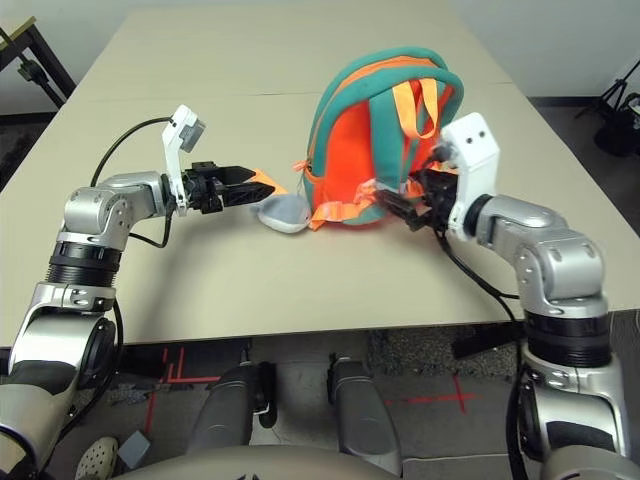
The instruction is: Put the pencil case into the backpack and zip it.
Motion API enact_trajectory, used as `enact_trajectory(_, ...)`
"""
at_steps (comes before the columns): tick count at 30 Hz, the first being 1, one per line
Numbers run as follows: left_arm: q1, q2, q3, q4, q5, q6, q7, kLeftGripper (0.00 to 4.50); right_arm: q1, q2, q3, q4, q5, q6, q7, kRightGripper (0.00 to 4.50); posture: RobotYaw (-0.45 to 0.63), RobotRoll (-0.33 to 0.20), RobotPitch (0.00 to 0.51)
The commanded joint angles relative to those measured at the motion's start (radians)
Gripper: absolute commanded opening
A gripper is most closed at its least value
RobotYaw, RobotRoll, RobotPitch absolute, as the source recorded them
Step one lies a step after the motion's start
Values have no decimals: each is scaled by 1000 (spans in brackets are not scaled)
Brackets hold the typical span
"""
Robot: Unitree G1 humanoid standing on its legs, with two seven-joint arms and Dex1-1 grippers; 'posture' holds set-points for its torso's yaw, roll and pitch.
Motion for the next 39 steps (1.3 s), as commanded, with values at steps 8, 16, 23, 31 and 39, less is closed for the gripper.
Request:
enact_trajectory(8, 44, 30, 32, -39, -20, 15, 25, 4500, 39, -59, -167, 30, 96, 54, -33, 4484, -168, 0, 148)
enact_trajectory(16, 82, -17, 125, -8, 10, -132, 178, 4500, 43, 59, -162, 174, -78, -237, -237, 4484, -152, 0, 154)
enact_trajectory(23, 164, -56, 223, 56, 48, -377, 355, 4500, 38, 150, -172, 304, -135, -476, -296, 4484, -134, 0, 159)
enact_trajectory(31, 240, -48, 326, 129, 93, -589, 553, 4500, 20, 201, -187, 483, -142, -738, -282, 4484, -111, 0, 164)
enact_trajectory(39, 287, -34, 379, 173, 123, -710, 674, 4500, 13, 185, -187, 643, -160, -914, -275, 4484, -98, 0, 162)
